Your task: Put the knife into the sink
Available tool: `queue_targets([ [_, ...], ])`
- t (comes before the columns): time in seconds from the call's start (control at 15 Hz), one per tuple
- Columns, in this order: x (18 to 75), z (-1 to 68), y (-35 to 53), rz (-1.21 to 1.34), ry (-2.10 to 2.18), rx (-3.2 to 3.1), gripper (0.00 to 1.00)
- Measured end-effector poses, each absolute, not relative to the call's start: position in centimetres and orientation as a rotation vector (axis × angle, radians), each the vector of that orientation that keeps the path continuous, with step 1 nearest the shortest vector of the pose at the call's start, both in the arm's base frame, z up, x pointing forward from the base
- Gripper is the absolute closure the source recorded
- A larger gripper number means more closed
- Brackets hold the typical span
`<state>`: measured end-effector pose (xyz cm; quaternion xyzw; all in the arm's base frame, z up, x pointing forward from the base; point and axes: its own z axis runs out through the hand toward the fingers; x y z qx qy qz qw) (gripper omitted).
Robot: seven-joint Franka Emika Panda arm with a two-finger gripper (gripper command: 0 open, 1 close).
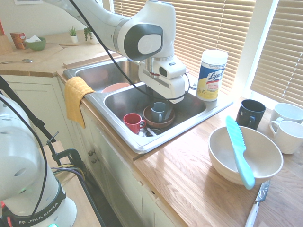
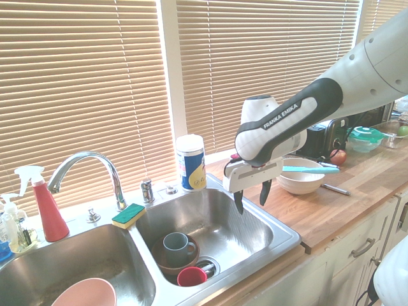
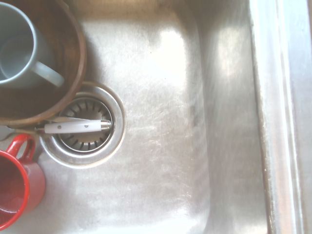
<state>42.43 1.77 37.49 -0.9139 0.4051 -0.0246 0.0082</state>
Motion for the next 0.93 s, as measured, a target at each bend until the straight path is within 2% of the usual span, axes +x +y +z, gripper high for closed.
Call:
queue_targets([
  [0.2, 42.6, 37.8, 1.7, -0.08, 1.202, -2.885, 0.0],
  [0.4, 43.3, 41.8, -0.1, -0.038, 0.946, -2.977, 0.0],
  [0.67, 43.0, 47.2, -6.6, 0.044, 0.586, -3.109, 0.0],
  [0.93, 42.2, 48.9, -14.7, 0.04, 0.314, -3.15, 0.0],
])
